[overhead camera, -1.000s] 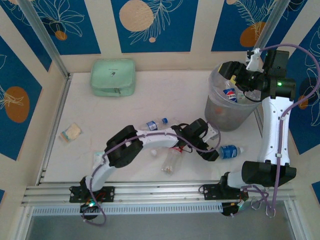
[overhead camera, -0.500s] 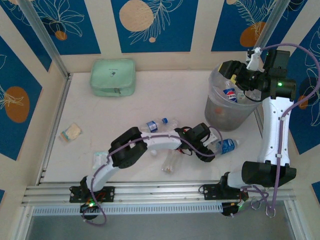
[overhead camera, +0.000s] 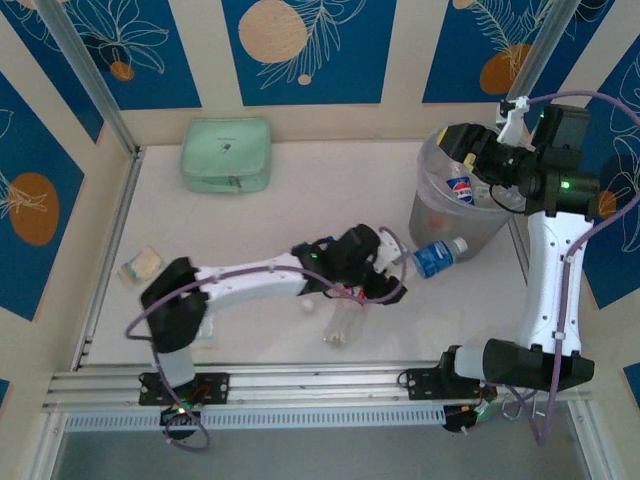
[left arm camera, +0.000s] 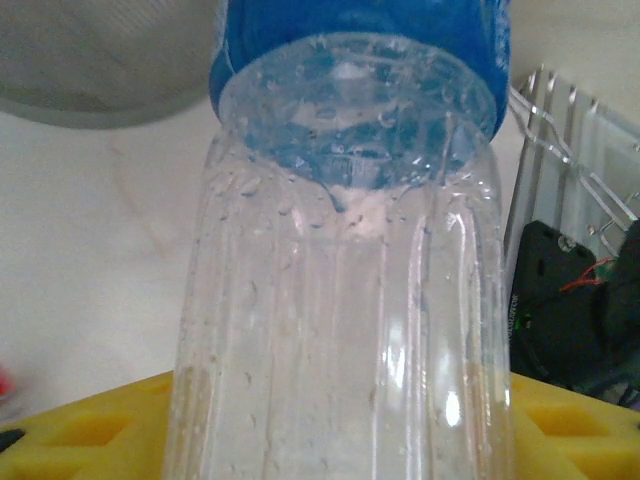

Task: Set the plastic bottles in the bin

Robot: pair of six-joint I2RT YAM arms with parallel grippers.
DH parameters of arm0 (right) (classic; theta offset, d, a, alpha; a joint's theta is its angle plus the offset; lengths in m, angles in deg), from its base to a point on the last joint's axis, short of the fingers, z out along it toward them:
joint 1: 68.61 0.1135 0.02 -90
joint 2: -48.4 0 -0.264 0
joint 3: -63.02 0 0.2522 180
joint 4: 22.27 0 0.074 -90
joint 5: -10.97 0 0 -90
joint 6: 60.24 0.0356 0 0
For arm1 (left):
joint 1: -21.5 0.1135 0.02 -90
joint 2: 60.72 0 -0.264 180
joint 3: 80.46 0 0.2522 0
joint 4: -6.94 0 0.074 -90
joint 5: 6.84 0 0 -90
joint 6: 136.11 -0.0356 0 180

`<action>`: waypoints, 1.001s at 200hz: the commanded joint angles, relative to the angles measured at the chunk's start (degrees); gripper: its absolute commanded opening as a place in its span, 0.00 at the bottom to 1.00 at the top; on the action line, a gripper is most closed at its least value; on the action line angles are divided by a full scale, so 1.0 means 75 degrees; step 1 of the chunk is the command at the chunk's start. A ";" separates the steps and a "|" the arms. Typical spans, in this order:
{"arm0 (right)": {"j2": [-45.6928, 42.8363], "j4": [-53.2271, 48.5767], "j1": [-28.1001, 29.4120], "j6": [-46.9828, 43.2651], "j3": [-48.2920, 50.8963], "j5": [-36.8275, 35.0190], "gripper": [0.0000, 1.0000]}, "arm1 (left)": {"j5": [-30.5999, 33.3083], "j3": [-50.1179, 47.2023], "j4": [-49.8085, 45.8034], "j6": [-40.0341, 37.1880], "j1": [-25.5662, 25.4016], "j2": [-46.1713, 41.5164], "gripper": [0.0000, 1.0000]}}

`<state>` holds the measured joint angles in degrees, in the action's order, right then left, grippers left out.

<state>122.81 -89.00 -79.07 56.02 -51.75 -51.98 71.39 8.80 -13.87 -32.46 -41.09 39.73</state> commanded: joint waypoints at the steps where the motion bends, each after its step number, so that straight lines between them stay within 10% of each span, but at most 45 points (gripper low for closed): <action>1: -0.0228 0.0195 0.0179 0.0143 0.0112 0.0117 0.77 | 0.0386 -0.1042 0.0396 0.0231 0.0237 -0.1063 0.43; 92: -0.0199 0.0922 0.1837 0.0551 0.1146 -0.0056 0.95 | 0.2483 -0.3821 0.3234 0.1766 0.0947 -0.4033 0.30; 167: 0.0663 0.2364 0.2900 0.0986 0.1615 0.0986 1.00 | 0.1528 -0.3727 0.5004 0.2634 0.1032 -0.3495 0.29; 200: 0.0743 0.2435 0.3011 0.1052 0.1570 0.1088 0.69 | 0.1417 -0.3451 0.4728 0.2622 0.1056 -0.3293 0.29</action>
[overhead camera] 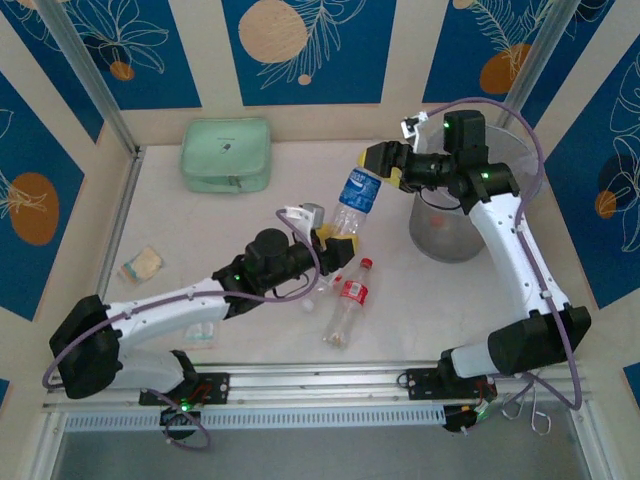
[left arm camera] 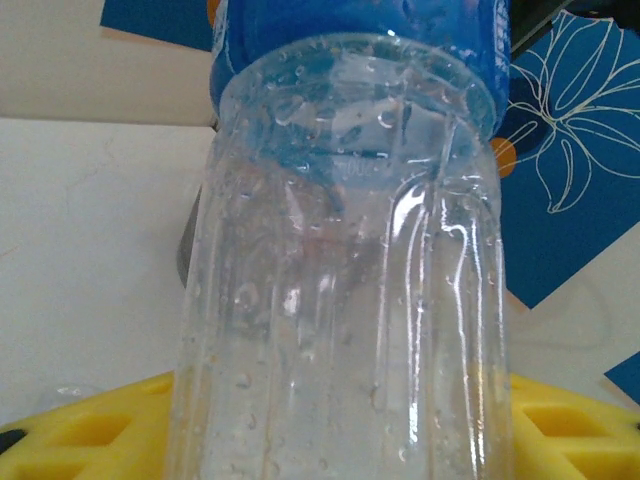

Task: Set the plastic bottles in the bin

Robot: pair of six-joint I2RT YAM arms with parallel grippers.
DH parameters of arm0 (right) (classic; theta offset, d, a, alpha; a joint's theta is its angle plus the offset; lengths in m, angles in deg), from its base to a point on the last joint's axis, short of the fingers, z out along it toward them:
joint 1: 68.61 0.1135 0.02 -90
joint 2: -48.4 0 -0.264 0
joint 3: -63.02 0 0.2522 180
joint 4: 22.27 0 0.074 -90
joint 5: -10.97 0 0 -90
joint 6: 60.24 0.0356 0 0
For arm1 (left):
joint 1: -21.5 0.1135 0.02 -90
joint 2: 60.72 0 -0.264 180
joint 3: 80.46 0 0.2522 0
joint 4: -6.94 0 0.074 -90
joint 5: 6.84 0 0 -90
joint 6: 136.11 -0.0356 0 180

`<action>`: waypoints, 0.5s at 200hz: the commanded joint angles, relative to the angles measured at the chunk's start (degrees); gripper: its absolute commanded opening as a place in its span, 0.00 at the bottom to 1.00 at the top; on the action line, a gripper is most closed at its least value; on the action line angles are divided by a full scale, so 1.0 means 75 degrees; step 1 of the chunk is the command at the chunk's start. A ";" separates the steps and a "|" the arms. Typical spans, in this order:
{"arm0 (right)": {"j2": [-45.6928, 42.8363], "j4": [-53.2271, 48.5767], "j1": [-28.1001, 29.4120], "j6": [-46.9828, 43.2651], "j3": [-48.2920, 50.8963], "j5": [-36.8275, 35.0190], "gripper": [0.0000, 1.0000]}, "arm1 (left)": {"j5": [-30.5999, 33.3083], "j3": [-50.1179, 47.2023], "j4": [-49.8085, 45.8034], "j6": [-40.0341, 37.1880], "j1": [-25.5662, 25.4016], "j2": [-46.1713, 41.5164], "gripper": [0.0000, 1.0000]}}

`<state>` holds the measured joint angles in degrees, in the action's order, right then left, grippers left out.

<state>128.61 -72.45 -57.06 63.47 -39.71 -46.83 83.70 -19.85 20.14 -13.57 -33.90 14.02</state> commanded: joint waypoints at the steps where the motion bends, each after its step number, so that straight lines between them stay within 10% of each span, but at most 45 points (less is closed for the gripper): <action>1: -0.0041 0.0228 0.0077 0.0055 -0.0040 0.0403 0.68 | -0.0230 0.0378 0.0192 0.0109 0.0097 0.0141 0.29; 61: -0.0214 -0.0404 -0.0028 -0.0402 -0.0354 -0.0352 0.30 | -0.0329 0.1030 -0.0255 0.0103 0.0169 0.0476 0.41; 100: -0.0106 -0.1008 -0.0328 -0.1121 -0.1388 -0.1021 0.17 | -0.0264 0.1284 -0.1140 0.0545 0.0237 0.0261 0.89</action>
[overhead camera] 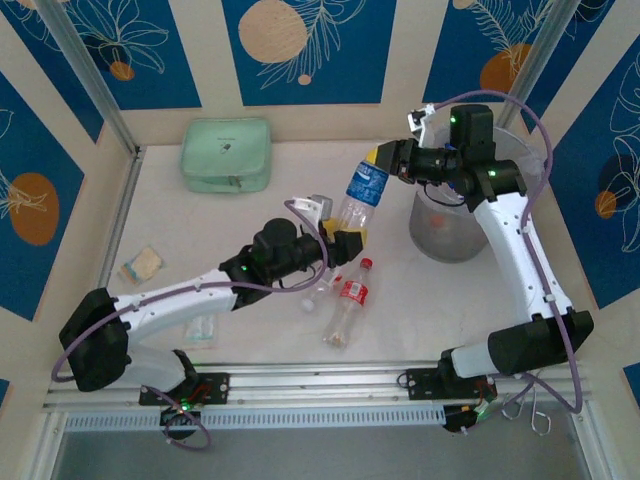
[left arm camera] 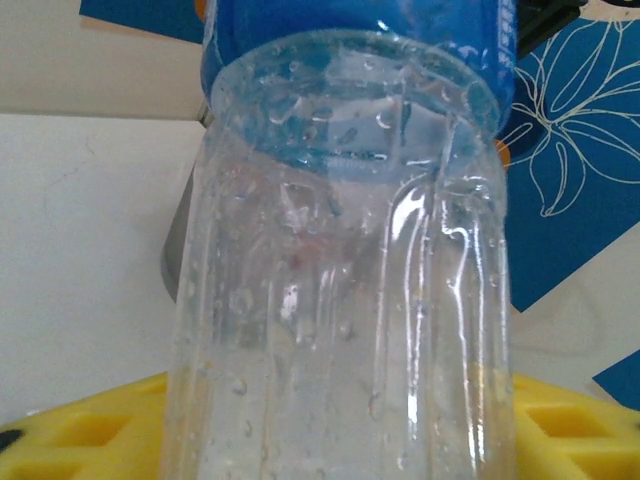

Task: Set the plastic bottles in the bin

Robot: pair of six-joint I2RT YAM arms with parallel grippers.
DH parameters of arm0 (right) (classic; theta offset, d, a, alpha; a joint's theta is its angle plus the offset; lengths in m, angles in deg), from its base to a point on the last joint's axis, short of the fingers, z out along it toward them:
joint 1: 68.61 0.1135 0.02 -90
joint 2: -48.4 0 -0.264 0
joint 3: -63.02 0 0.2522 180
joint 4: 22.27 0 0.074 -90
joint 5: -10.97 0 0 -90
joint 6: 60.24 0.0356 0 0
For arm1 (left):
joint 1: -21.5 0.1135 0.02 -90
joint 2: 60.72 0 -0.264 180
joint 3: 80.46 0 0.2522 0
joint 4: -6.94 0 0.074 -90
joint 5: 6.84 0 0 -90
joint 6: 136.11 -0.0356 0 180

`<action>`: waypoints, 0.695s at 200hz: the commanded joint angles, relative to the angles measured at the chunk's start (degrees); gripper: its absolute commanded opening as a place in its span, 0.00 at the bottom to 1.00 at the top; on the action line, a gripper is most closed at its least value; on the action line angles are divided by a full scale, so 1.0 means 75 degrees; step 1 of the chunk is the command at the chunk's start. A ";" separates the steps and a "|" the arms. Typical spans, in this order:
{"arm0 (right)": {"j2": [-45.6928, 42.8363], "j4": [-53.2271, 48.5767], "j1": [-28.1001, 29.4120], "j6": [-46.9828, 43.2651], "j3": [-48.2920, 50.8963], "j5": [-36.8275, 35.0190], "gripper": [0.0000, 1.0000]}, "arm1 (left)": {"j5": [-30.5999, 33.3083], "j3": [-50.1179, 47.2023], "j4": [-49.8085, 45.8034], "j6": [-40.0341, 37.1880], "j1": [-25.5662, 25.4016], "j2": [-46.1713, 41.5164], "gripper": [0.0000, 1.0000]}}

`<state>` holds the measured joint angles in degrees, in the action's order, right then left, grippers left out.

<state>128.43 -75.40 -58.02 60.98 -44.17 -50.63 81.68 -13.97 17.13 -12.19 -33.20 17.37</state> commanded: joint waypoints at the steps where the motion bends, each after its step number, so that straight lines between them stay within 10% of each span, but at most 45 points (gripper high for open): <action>1: -0.0074 -0.0647 -0.0220 -0.0835 -0.0830 -0.0563 0.17 | 0.0012 0.0520 -0.0805 0.0393 0.0144 -0.0206 0.91; 32: 0.0022 -0.1459 -0.0816 -0.1706 -0.2146 -0.3730 0.00 | 0.0735 0.0359 -0.2113 0.0671 0.0183 -0.0804 1.00; 102: 0.1065 -0.1443 -0.0805 -0.4254 -0.4233 -0.9095 0.00 | 0.0985 -0.0410 -0.3659 0.0870 0.0793 -0.1060 1.00; 139: 0.1324 -0.0656 -0.1016 -0.5393 -0.3416 -0.9939 0.00 | 0.0580 -0.0783 -0.3486 0.1039 0.0871 -0.0800 1.00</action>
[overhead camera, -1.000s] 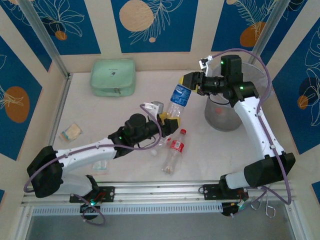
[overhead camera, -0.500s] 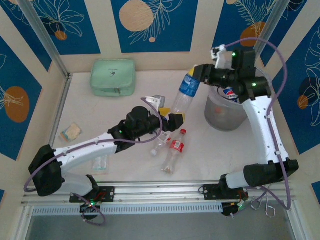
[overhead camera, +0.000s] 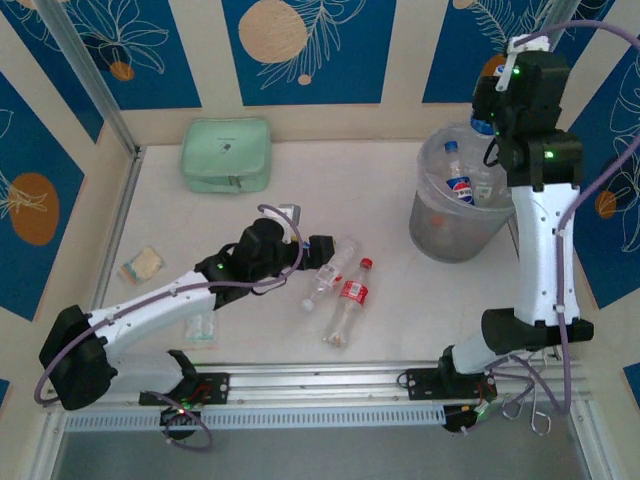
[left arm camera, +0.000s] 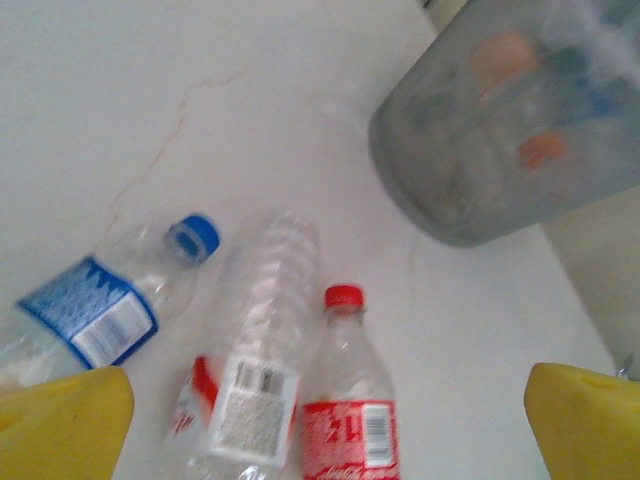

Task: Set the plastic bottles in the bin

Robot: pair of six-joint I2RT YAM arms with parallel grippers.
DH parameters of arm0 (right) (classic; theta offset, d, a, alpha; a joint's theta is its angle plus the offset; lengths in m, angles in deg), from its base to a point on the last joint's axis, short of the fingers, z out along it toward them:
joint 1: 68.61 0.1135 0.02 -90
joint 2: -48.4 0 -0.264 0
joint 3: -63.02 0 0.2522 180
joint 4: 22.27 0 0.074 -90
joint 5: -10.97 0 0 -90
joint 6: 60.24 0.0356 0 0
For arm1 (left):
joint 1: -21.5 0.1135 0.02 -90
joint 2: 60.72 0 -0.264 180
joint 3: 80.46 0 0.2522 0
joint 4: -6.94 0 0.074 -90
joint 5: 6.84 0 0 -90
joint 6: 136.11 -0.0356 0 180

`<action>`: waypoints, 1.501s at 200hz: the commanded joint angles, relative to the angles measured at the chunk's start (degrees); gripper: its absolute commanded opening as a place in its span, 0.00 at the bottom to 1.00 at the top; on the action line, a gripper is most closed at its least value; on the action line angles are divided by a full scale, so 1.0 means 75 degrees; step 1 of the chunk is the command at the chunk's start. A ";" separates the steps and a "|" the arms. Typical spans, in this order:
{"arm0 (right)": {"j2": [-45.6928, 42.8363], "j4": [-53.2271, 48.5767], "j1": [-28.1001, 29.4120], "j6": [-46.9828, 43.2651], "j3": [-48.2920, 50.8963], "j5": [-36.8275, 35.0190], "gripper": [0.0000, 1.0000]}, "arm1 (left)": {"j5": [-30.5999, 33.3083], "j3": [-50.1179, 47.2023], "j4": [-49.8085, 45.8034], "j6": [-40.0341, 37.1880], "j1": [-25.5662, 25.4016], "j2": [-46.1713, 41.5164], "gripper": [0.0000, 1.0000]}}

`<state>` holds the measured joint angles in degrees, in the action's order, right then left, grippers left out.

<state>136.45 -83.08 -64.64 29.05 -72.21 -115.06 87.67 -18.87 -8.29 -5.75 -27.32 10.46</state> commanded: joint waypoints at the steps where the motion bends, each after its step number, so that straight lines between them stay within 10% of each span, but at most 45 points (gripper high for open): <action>1: 0.0263 0.0367 -0.0143 -0.1136 0.0332 -0.1342 0.00 | -0.0228 -0.0131 -0.0103 0.0182 0.0087 0.0132 1.00; 62: 0.1247 -0.2090 -0.0882 0.0100 -0.0013 0.0495 0.00 | -0.0365 -0.0386 -0.0045 0.0198 0.0157 0.0293 1.00; 300: 0.3407 -0.3027 -0.1373 0.2650 0.0493 0.5484 0.00 | -0.0719 -0.0822 -0.0069 0.0023 0.0604 0.0275 1.00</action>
<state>156.72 -101.06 -77.15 39.34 -70.64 -94.04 83.19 -24.70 -7.92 -4.39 -23.73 13.28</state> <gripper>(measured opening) 0.316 0.997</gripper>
